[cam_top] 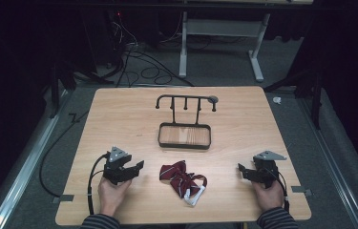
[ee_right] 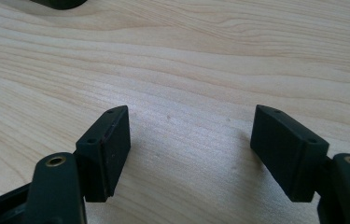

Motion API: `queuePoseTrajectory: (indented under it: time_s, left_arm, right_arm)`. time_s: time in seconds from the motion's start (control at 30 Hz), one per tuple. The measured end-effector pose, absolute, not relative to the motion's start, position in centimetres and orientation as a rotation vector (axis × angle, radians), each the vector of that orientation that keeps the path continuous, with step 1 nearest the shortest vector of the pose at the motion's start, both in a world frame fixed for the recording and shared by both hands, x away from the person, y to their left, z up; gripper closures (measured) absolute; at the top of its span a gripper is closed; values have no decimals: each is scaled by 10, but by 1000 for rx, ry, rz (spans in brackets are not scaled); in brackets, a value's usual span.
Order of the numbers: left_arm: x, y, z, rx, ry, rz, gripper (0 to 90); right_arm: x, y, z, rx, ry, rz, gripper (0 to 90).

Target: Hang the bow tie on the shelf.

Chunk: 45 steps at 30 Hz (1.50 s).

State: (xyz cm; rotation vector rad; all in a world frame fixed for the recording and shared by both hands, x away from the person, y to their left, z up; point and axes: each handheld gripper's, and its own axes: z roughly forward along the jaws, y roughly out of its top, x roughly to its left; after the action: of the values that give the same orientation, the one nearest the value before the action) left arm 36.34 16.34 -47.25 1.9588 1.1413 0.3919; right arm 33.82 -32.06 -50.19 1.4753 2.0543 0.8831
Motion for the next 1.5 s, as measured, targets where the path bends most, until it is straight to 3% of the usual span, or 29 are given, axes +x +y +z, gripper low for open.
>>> queuePoseTrajectory:
  time_s: [0.63,1.5]
  left_arm:
    - [362,119,-446,2015,944,277,466]
    - [366,60,-438,2093,760,164,508]
  right_arm:
    - [338,-320,-502,1472,2056,882,297]
    - [338,-320,-502,1475,2056,879,300]
